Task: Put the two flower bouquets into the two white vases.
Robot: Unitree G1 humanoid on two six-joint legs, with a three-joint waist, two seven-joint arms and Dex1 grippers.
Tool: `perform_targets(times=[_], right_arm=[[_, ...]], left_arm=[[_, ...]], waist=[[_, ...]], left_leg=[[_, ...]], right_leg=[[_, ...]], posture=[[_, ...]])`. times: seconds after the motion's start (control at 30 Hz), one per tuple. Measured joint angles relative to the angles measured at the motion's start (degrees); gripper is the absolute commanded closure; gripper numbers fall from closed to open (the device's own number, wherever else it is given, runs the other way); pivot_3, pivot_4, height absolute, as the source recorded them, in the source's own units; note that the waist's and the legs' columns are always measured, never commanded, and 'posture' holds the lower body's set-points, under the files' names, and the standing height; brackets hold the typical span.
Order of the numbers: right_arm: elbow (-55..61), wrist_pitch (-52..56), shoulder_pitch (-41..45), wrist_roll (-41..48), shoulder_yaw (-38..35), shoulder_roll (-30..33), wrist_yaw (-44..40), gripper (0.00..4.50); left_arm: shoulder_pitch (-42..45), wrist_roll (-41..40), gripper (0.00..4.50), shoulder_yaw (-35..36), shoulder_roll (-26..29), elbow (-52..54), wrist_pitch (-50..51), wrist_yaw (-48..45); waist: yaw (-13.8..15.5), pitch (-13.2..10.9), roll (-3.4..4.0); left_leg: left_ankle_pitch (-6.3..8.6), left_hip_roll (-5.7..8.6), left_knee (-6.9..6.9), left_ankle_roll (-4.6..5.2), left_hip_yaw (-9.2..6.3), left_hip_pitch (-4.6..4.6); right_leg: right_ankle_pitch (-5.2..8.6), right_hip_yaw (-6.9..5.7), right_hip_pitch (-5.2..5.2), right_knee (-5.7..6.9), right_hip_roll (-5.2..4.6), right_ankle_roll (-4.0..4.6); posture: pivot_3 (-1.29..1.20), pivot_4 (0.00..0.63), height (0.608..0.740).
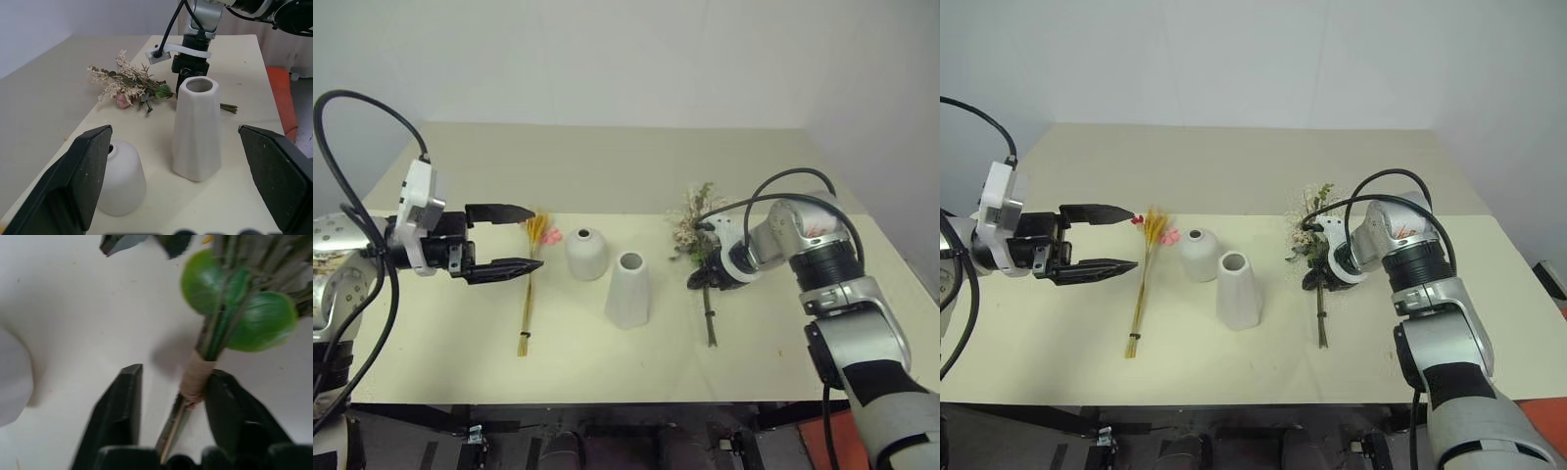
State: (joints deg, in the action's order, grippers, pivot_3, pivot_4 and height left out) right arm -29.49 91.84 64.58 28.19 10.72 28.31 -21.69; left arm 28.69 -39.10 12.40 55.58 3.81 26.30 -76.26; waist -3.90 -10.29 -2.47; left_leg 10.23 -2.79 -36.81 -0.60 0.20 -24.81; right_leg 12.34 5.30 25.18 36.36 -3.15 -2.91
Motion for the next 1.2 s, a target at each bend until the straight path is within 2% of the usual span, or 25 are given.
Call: perform_targets(times=[0.1,0.33,0.47,0.63,0.73,0.9,1.07,1.2], right_arm=[[-0.20,-0.09,-0.01,-1.16,-2.51,-0.15,0.48,4.27],[2.60,-1.89,-1.40,-3.08,-14.25,-0.89,3.03,4.31],[12.60,-11.03,-4.48,-3.05,-22.29,-0.93,4.00,4.31],[27.64,-24.47,-8.48,-1.78,-28.71,-1.53,3.60,4.31],[34.35,-27.72,-9.90,4.26,-32.69,-2.79,-0.21,4.31],[41.73,-25.99,-6.01,18.70,-38.35,-3.20,-2.91,4.31],[47.59,-24.66,-5.91,26.86,-35.99,-4.57,-2.48,4.31],[50.39,-26.31,-9.32,27.82,-31.21,-5.86,-1.86,4.31]], left_arm=[[-0.06,0.00,0.00,0.00,0.00,0.00,0.00,0.21],[0.52,0.01,0.00,-0.10,-0.02,-0.12,0.00,0.17],[2.81,-0.06,0.00,-0.84,-0.07,-0.57,0.90,-0.18],[4.40,-0.78,0.00,-2.81,-0.12,-1.06,5.43,-0.73],[5.85,-1.29,0.00,-3.80,0.02,-1.22,7.87,-1.38],[6.68,-1.35,0.00,-4.21,-0.07,-2.58,6.62,-5.00],[7.44,-1.24,0.00,-4.39,-0.01,-3.52,5.12,-8.88],[8.64,-0.50,0.00,-4.50,0.12,-4.66,4.96,-9.92]], waist=[[-0.02,0.00,0.00],[-0.03,0.00,0.00],[0.03,0.00,0.01],[0.00,0.00,0.01],[-0.22,-0.03,0.05],[-0.11,-0.04,0.06],[-0.13,-0.03,0.06],[-0.07,-0.03,0.06]], left_leg=[[0.00,0.00,0.00,0.00,0.00,0.00],[0.00,0.00,0.00,0.00,-0.01,0.00],[0.00,0.00,0.00,0.00,-0.02,-0.02],[0.00,-0.01,0.01,0.00,-0.05,-0.02],[0.00,-0.01,0.01,0.00,-0.03,-0.01],[-0.01,-0.03,0.01,0.01,-0.05,0.19],[-0.06,-0.04,0.01,0.09,-0.05,0.32],[-0.06,-0.04,0.00,0.09,-0.05,0.34]], right_leg=[[0.00,0.00,0.00,-0.01,0.00,0.00],[0.00,-0.01,0.00,-0.01,0.00,0.00],[0.01,-0.01,0.00,-0.01,0.00,-0.02],[0.02,-0.04,-0.01,-0.02,0.00,-0.03],[0.01,-0.01,0.01,0.05,0.01,-0.03],[0.07,-0.02,-0.02,0.39,0.04,0.05],[0.13,-0.01,-0.06,0.49,0.06,0.04],[0.14,0.00,-0.09,0.48,0.06,0.04]], posture=[[0.00,0.150,0.740],[0.00,0.150,0.740],[0.00,0.150,0.740],[0.00,0.150,0.740],[0.00,0.150,0.740],[0.00,0.150,0.740],[0.00,0.150,0.740],[0.00,0.150,0.740]])
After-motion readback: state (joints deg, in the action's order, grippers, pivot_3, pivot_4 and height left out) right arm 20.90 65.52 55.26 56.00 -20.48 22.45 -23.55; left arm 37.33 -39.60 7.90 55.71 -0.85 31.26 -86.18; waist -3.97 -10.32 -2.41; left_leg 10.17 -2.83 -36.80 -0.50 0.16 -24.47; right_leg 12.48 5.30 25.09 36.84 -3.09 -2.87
